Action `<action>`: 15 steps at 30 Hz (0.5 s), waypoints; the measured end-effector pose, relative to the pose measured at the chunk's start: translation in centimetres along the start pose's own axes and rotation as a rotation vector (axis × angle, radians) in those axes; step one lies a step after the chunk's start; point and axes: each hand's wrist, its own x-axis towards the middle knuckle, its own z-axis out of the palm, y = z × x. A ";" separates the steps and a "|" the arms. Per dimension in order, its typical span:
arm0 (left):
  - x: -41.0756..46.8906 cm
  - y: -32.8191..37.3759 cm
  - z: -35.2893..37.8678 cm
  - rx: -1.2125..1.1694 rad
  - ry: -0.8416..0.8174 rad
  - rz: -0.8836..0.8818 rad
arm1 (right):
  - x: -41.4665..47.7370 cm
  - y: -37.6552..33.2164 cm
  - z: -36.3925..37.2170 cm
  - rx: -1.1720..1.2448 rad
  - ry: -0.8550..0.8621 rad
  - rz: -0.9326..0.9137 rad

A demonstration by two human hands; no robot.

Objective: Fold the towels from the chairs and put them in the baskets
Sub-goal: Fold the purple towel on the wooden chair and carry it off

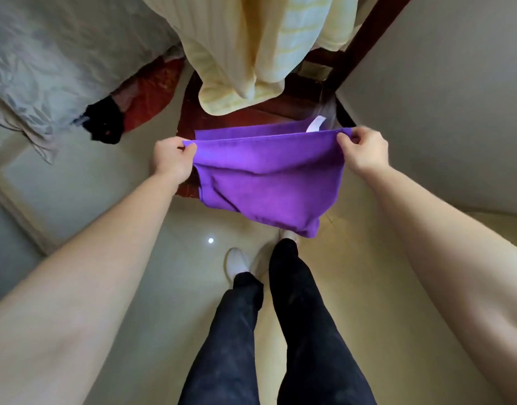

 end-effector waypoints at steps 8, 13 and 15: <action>7.5 -1.3 4.4 0.125 0.041 0.021 | 8.6 1.7 4.5 -0.120 -0.016 -0.015; 9.4 -2.8 6.2 0.097 0.075 0.024 | 10.6 2.2 5.7 -0.169 -0.019 -0.024; 9.4 -3.3 6.6 0.117 0.093 0.085 | 10.8 2.4 6.2 -0.146 -0.002 -0.025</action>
